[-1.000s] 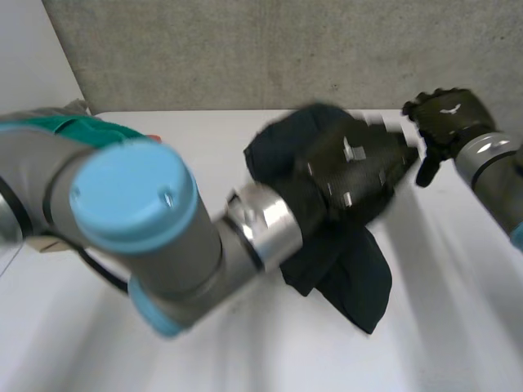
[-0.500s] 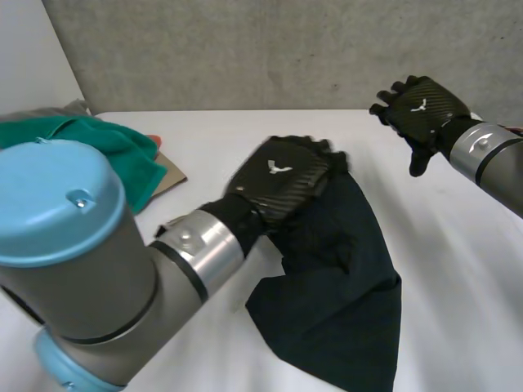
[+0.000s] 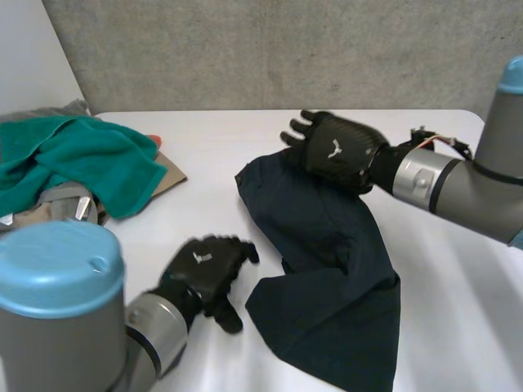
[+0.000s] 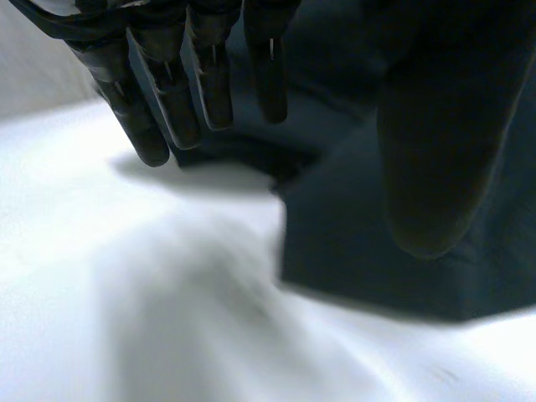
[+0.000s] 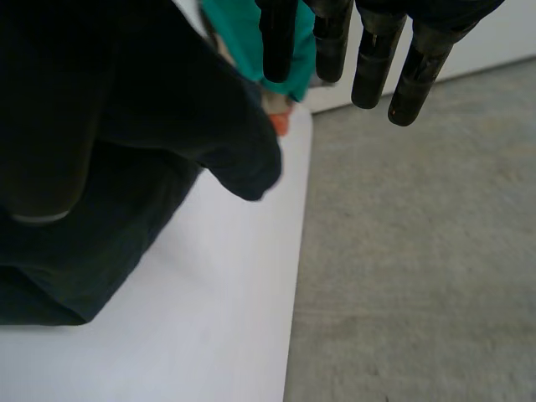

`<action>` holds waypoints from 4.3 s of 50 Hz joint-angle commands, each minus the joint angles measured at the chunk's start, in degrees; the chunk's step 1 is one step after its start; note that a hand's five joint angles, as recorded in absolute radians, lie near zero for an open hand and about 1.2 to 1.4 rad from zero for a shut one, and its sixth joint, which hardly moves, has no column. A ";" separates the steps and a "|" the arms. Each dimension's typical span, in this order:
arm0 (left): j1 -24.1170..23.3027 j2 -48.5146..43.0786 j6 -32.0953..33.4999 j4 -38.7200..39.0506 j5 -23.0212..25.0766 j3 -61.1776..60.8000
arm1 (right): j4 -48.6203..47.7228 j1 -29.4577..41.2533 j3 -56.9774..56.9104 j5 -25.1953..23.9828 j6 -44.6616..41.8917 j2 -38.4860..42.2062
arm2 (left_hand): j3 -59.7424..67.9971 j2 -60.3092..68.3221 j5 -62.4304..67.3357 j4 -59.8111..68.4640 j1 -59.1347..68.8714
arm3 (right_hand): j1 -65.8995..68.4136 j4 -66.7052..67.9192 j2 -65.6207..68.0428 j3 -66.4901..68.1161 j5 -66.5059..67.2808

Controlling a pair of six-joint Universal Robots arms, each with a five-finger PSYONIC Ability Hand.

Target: Fold the laundry.

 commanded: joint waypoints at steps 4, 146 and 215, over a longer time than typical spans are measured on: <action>-5.50 -13.27 -3.01 0.43 0.02 7.43 | 1.95 1.15 -1.95 2.33 -9.13 6.33 | 4.23 4.47 5.51 5.19 3.81 | 13.95 12.11 12.71 13.02 11.25; 5.13 -0.62 20.98 3.16 1.96 18.60 | 19.78 -6.85 0.76 25.45 35.27 -15.55 | 55.87 56.10 57.15 56.83 55.45 | 68.81 66.97 67.57 67.88 66.11; 5.04 -20.84 27.40 22.67 1.78 20.36 | -6.40 -1.39 7.79 38.19 52.57 4.05 | 55.87 56.10 57.15 56.83 55.45 | 24.46 22.62 23.22 23.53 21.76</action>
